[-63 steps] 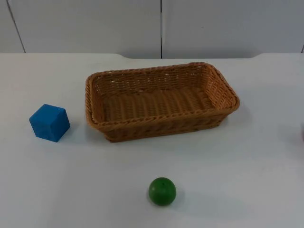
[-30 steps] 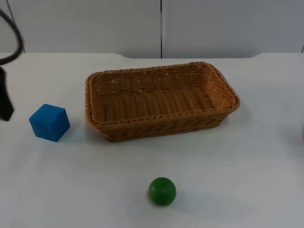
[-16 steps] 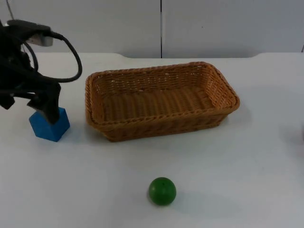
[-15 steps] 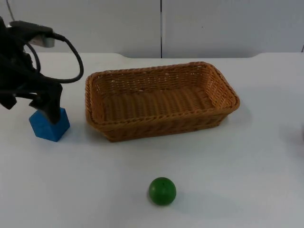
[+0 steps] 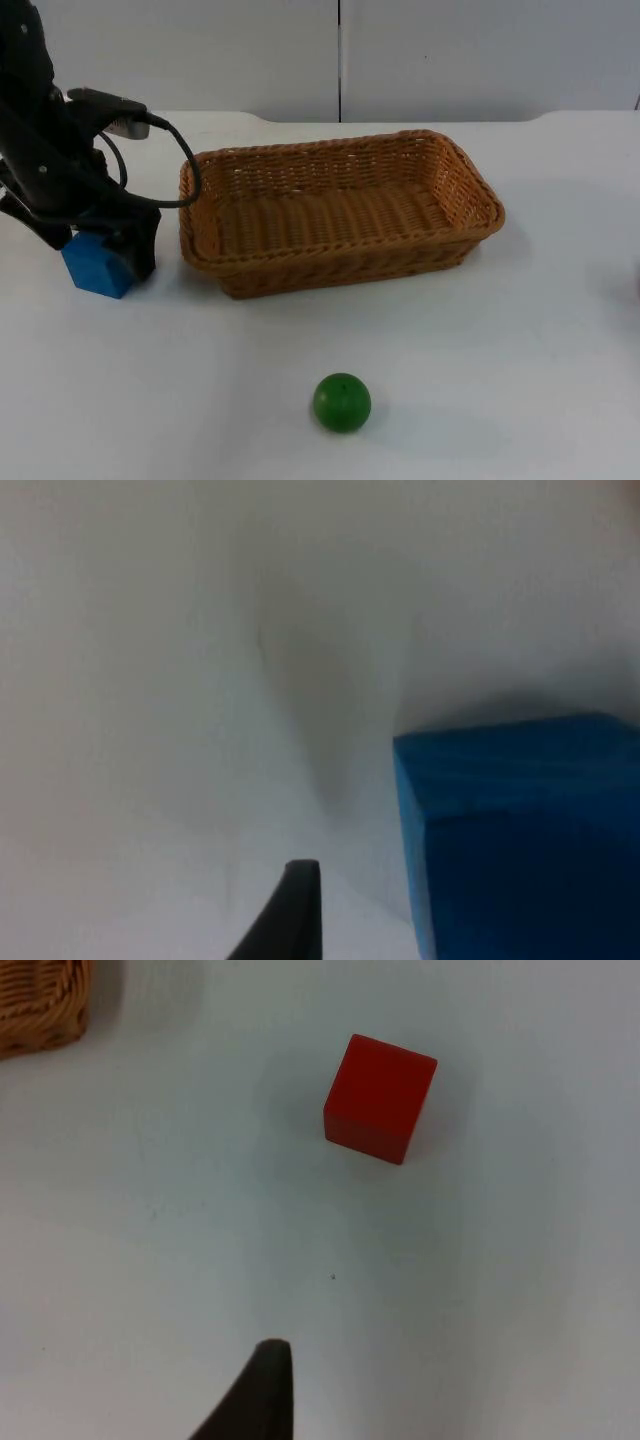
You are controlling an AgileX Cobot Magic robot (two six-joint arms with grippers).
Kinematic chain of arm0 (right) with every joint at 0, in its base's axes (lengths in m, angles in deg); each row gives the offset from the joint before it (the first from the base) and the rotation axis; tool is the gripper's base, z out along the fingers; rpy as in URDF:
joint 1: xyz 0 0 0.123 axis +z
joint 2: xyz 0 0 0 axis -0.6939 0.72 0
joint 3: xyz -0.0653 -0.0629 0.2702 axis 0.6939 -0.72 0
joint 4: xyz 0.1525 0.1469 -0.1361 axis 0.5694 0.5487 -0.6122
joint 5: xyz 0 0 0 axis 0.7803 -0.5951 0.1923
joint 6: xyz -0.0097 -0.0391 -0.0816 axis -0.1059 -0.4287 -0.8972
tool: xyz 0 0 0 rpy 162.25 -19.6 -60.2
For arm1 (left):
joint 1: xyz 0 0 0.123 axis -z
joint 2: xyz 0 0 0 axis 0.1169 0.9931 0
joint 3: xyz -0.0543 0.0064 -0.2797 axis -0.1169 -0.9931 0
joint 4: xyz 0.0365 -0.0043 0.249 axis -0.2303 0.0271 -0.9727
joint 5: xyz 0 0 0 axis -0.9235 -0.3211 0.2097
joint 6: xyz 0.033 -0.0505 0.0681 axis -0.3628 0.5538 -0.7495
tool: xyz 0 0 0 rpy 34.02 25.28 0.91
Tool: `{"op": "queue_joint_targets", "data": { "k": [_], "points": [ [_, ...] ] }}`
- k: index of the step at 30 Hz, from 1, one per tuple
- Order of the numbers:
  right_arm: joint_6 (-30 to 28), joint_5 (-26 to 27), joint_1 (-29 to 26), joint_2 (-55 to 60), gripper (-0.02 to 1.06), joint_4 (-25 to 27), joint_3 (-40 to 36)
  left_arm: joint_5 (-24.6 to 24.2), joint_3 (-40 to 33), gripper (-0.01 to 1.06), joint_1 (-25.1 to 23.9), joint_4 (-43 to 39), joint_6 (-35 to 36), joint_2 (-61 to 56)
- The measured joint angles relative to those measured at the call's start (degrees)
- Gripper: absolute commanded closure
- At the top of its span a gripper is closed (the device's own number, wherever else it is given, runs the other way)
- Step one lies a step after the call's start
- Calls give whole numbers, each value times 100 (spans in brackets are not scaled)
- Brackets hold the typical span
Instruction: Place all geometric objects except the red cube into the basket.
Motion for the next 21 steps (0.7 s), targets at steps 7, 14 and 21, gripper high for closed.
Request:
{"op": "queue_joint_targets", "data": {
  "k": [7, 14, 21],
  "points": [
    [0, 0, 0, 0, -1, 0, 0, 94, 1, 40, 0, 78, -126, 161],
    [0, 11, 0, 0, -1, 0, 0, -462, 11, 105, 0, -44, -119, 72],
    [0, 11, 0, 0, -1, 0, 10, -918, 11, 105, 0, -342, 407, -1074]
  ]
}}
